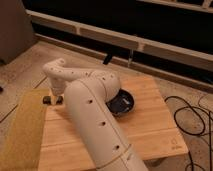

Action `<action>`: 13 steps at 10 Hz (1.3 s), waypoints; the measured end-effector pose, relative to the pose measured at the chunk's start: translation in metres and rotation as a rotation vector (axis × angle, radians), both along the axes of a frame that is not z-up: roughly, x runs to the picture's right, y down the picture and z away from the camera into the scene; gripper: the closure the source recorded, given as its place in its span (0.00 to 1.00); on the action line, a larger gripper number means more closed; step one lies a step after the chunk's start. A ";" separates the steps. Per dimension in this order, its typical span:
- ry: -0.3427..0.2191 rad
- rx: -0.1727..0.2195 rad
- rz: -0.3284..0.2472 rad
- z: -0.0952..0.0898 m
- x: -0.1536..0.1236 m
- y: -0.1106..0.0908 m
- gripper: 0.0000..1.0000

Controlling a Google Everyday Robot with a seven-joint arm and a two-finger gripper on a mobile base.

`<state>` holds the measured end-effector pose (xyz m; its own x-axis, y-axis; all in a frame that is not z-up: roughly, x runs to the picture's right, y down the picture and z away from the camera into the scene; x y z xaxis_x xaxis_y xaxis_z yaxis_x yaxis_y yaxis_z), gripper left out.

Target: Push the eraser across the table

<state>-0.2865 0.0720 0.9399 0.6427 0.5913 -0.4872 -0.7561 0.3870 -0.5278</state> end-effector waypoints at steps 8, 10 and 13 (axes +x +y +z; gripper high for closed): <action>-0.219 0.015 -0.026 -0.004 -0.108 -0.018 0.35; -0.258 0.029 -0.007 -0.009 -0.125 -0.025 0.35; -0.276 0.040 0.013 -0.015 -0.134 -0.032 0.35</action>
<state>-0.4206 0.0405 0.9251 0.7401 0.6153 -0.2713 -0.5910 0.4028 -0.6988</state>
